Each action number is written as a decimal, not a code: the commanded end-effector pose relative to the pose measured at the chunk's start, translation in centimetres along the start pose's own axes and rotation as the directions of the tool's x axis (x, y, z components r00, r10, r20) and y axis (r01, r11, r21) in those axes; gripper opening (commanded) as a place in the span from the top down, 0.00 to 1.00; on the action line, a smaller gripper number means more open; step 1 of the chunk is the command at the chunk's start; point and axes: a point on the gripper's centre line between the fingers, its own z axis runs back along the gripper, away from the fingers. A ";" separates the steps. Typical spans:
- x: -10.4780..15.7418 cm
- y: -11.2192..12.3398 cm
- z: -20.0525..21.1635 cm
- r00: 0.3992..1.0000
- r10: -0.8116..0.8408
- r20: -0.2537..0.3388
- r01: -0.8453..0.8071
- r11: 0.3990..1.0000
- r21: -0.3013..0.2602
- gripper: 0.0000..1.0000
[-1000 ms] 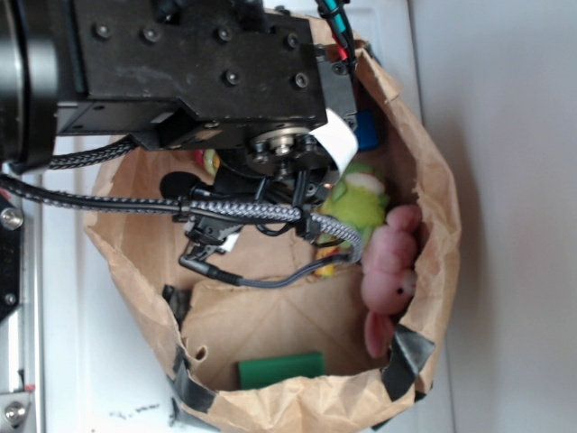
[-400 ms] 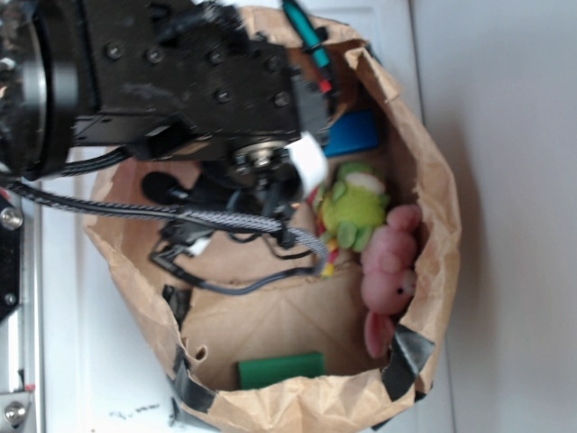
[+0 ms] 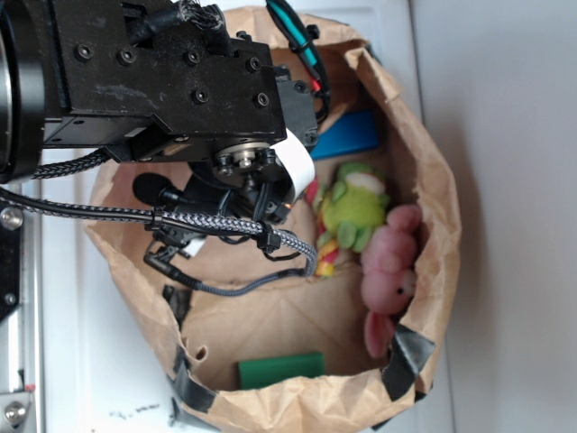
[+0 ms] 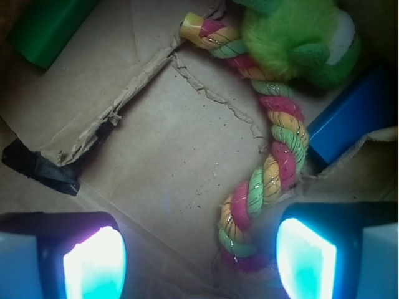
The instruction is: Grab the multicolored rope.
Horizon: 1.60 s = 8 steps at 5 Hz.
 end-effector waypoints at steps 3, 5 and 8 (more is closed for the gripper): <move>0.3 1.1 0.2 0.999 0.015 0.050 -0.017 0.998 0.053 0.00; 0.2 3.0 -0.6 0.997 0.005 0.080 -0.010 0.998 0.059 0.00; -0.1 4.8 -0.6 0.989 0.031 0.142 -0.025 0.999 -0.043 0.00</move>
